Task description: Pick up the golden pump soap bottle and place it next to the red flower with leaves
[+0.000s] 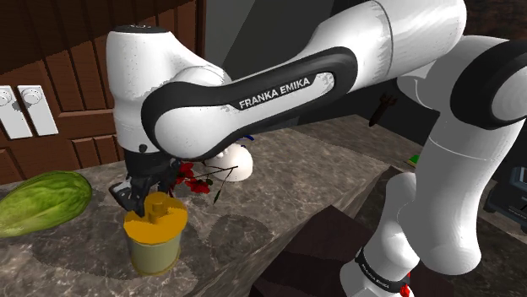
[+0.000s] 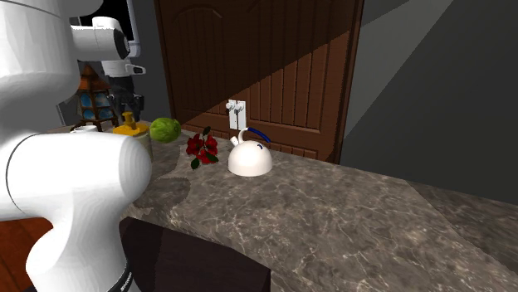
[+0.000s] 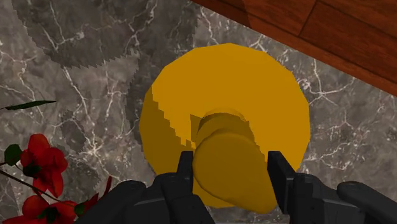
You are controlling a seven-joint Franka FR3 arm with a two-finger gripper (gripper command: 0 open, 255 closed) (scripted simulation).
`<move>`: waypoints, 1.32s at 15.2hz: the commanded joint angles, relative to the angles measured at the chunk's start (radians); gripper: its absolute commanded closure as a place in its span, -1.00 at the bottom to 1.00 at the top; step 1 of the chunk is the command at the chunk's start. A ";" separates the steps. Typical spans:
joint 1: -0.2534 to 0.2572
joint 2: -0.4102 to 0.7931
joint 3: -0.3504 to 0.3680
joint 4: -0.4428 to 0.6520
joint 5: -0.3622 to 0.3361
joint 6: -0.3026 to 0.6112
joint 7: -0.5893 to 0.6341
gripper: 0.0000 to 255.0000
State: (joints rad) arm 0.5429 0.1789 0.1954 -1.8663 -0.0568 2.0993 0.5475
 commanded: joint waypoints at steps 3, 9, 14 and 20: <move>0.002 0.020 -0.001 -0.027 -0.006 0.049 0.005 1.00; 0.002 0.034 -0.002 -0.045 -0.010 0.079 0.008 1.00; 0.002 0.034 -0.002 -0.045 -0.010 0.079 0.008 1.00; 0.002 0.034 -0.002 -0.045 -0.010 0.079 0.008 -1.00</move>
State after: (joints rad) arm 0.5452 0.2126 0.1935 -1.9110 -0.0670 2.1783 0.5558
